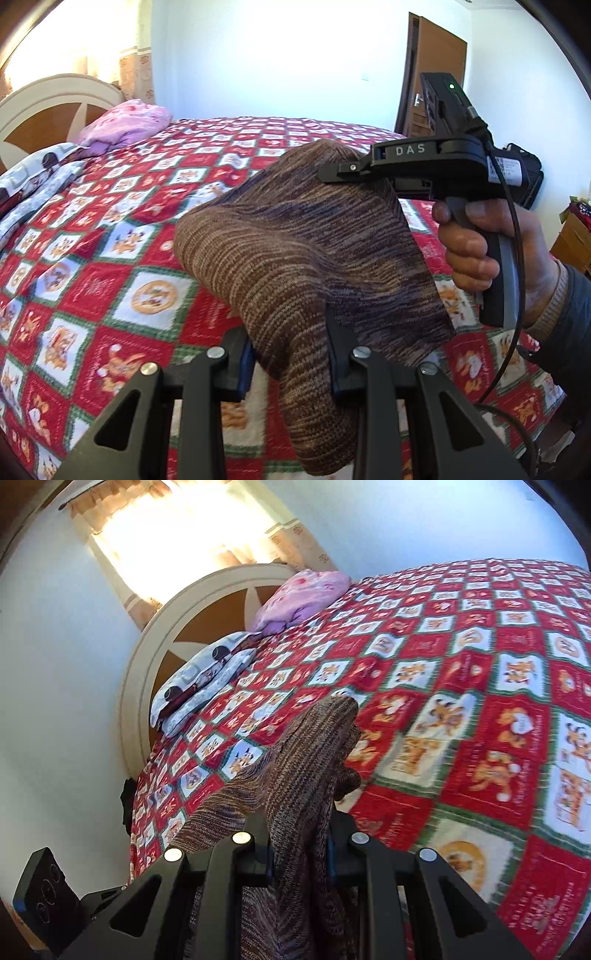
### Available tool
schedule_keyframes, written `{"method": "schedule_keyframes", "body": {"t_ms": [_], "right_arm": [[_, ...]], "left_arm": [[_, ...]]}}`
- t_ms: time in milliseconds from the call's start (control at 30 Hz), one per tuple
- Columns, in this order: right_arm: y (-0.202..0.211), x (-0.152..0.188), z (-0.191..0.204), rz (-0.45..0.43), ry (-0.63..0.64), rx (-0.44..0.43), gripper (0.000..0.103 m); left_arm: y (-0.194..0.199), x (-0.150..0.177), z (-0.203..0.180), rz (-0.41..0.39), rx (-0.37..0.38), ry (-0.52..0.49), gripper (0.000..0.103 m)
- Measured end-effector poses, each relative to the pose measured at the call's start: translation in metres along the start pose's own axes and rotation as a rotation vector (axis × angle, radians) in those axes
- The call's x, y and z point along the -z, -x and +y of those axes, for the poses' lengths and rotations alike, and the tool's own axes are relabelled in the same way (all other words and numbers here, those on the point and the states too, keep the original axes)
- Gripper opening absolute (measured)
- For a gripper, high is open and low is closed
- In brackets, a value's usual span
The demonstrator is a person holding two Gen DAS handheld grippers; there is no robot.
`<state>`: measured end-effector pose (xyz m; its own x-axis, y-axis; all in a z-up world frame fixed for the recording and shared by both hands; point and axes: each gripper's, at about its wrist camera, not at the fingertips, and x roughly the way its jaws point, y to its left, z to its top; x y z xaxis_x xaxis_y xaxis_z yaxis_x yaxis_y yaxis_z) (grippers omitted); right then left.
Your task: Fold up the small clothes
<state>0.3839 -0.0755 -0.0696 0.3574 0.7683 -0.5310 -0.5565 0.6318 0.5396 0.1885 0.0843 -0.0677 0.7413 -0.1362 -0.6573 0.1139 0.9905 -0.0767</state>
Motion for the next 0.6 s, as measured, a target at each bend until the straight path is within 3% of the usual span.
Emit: {"method": "schedule_keyframes", "body": {"t_ms": [600], "right_arm": [[-0.057, 0.001, 0.048, 0.085, 0.058, -0.038, 0.02]], "left_arm": [[0.017, 0.024, 0.04, -0.01, -0.056, 0.052, 0.032]]}}
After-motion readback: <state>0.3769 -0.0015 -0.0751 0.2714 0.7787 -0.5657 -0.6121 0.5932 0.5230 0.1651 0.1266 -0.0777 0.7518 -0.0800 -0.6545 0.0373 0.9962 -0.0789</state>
